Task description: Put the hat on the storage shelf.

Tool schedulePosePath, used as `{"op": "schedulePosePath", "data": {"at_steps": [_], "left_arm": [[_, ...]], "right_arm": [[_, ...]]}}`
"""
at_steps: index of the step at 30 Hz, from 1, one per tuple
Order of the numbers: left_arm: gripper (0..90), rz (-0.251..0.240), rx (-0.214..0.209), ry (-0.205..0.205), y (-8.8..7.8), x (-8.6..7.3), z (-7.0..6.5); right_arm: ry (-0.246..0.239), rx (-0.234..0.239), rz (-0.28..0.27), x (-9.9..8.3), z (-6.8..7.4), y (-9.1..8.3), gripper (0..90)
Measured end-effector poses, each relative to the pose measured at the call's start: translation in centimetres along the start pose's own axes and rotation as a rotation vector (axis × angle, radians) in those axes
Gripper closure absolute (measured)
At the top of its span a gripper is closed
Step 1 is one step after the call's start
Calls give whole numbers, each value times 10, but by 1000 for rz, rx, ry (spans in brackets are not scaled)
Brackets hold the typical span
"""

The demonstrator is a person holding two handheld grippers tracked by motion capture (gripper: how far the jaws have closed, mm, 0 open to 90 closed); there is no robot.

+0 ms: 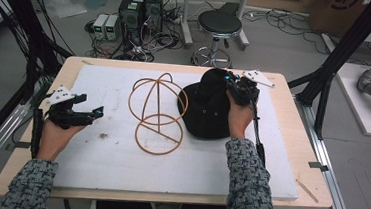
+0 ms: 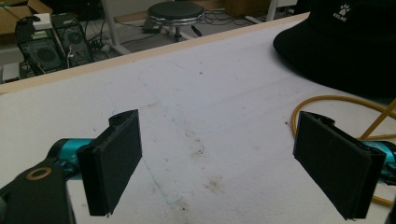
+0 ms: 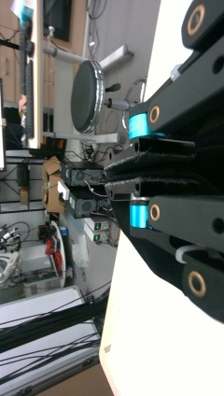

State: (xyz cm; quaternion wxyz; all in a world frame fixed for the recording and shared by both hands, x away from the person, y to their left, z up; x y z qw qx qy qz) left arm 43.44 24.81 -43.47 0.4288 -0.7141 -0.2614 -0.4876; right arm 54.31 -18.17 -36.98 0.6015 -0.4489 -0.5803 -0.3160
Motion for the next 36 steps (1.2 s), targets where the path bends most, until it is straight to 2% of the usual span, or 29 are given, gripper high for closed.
{"op": "schedulePosePath", "data": {"at_steps": [5,8,10,15,16,18,19,22,23,24,25,26,36], "left_arm": [[157,-1,-2,0,0,0,-1],[157,-2,-1,-1,0,0,-1],[157,-3,0,1,0,0,0],[157,0,1,3,0,0,0],[157,1,1,2,0,0,0],[157,1,2,2,1,0,0],[158,1,2,1,0,0,-1],[157,-1,2,1,0,0,0],[157,-4,2,-2,-1,0,0],[157,-4,2,-2,-1,1,0],[157,-4,2,-3,-1,1,1],[157,-4,2,-2,-1,1,1],[158,-6,3,-5,-2,1,1]], "right_arm": [[-13,-6,-39,10,-3,-8,862],[0,-8,-61,16,-8,-15,863],[14,-14,-83,22,-12,-21,865],[13,-23,-112,36,-24,-33,866],[20,-17,-130,45,-27,-38,866],[21,-15,-144,50,-28,-40,866],[27,-5,-168,60,-28,-44,866],[43,11,-192,69,-28,-47,866],[60,18,-213,75,-29,-49,867],[107,36,-252,85,-30,-54,866],[117,41,-266,90,-32,-56,867],[117,41,-266,90,-32,-56,867],[121,46,-342,136,-40,-75,866]]}}
Point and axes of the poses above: each handheld gripper's, and its own axes: y roughly forward along the jaws, x roughly out of its top, z roughly to its left, the point moved 10 cm from there along y, roughly forward along the jaws, and after that the axes turned 8 degrees about -y, right-handed, at the moved point
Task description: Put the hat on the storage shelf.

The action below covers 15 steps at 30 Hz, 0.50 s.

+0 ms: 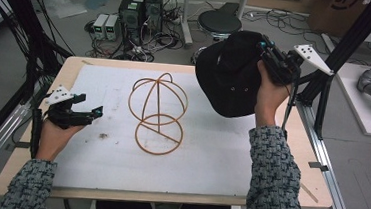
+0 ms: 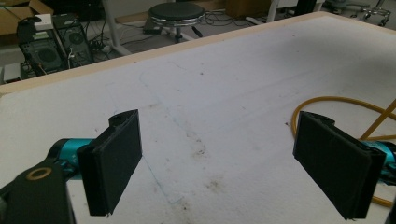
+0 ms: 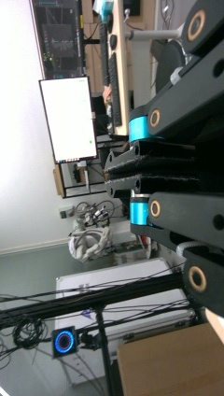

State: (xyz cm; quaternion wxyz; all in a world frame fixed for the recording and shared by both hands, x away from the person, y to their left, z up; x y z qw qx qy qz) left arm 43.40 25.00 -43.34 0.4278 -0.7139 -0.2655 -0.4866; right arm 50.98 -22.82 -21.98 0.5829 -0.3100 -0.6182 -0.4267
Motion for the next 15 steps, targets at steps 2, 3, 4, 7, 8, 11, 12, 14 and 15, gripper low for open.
{"op": "schedulePosePath", "data": {"at_steps": [2,3,4,7,8,11,12,14,15], "left_arm": [[158,0,0,0,0,0,0],[159,1,-1,1,0,0,0],[159,1,-1,0,0,0,0],[159,0,-1,-1,0,0,0],[159,1,1,0,0,0,0],[159,2,3,0,-1,0,1],[159,3,4,1,-1,0,1],[159,0,5,-2,-1,0,1],[159,0,5,-2,-1,0,1]], "right_arm": [[12,7,-20,9,-1,-1,866],[11,9,-25,13,-2,-2,866],[11,9,-25,13,-2,-2,866],[32,28,-54,27,0,-5,866],[32,28,-54,27,0,-5,866],[64,55,-86,38,4,-7,867],[73,61,-94,41,5,-7,866],[76,78,-106,46,7,-8,866],[76,78,-106,46,7,-8,866]]}}
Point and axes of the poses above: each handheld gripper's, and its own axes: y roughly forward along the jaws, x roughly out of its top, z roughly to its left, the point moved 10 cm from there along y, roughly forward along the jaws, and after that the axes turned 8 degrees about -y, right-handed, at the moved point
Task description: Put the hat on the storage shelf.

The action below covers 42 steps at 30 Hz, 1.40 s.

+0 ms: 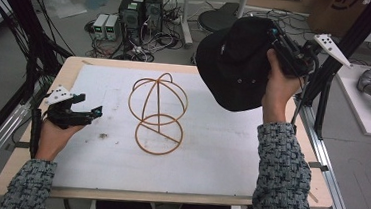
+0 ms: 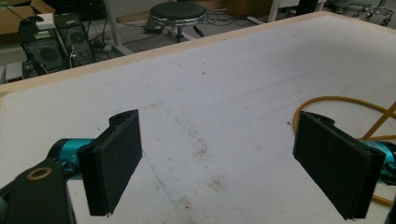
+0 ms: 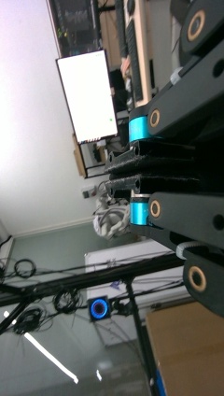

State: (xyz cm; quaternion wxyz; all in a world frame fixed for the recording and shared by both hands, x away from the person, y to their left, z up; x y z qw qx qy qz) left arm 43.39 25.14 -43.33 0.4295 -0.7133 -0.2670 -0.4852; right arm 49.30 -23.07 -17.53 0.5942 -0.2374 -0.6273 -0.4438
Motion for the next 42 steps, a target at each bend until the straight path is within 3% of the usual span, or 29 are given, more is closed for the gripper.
{"op": "schedulePosePath", "data": {"at_steps": [4,14,31,42], "left_arm": [[159,0,-2,4,0,0,0],[160,-5,-2,0,0,1,-1],[160,-4,-1,4,0,0,-1],[160,-6,1,1,0,1,0]], "right_arm": [[32,49,-32,15,12,0,866],[96,146,-63,28,34,4,866],[207,288,-88,39,72,11,867],[284,393,-71,37,101,19,867]]}}
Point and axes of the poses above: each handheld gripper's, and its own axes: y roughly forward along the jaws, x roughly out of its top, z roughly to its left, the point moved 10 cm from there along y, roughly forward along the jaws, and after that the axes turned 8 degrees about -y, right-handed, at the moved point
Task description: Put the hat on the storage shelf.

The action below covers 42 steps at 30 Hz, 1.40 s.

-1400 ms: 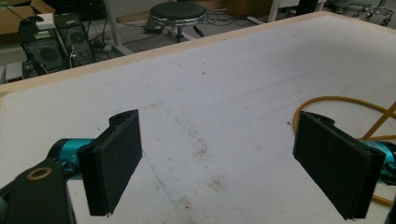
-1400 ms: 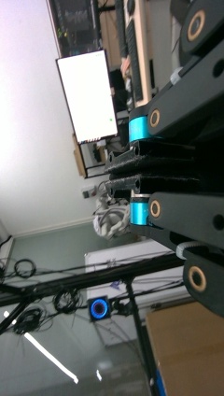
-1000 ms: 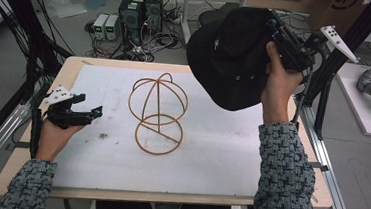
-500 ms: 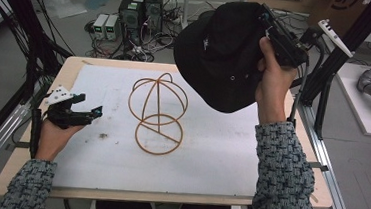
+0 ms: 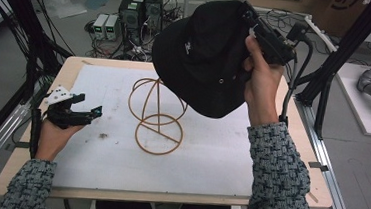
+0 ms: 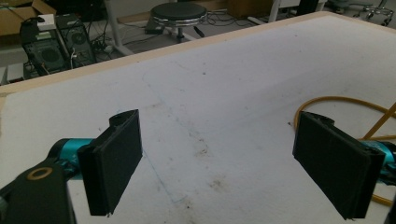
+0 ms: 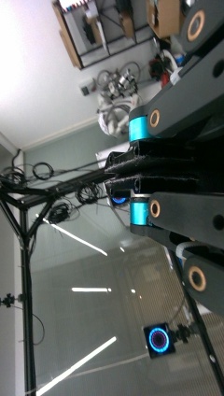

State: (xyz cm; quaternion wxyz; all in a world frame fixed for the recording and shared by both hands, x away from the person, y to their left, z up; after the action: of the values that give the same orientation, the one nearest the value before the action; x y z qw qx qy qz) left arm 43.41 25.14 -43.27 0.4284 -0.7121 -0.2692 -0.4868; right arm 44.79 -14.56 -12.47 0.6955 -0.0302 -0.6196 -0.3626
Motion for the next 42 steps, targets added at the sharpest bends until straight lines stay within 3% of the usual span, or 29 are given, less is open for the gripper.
{"op": "schedulePosePath", "data": {"at_steps": [13,19,28,34,42], "left_arm": [[160,0,3,1,-1,0,1],[160,0,7,5,-2,1,2],[160,-2,9,5,-3,2,3],[160,-4,11,3,-3,2,4],[160,-10,16,0,-5,3,6]], "right_arm": [[113,109,63,-31,21,22,866],[118,141,123,-51,31,32,865],[172,169,168,-82,33,36,865],[177,185,204,-98,40,39,864],[193,208,297,-121,52,44,861]]}}
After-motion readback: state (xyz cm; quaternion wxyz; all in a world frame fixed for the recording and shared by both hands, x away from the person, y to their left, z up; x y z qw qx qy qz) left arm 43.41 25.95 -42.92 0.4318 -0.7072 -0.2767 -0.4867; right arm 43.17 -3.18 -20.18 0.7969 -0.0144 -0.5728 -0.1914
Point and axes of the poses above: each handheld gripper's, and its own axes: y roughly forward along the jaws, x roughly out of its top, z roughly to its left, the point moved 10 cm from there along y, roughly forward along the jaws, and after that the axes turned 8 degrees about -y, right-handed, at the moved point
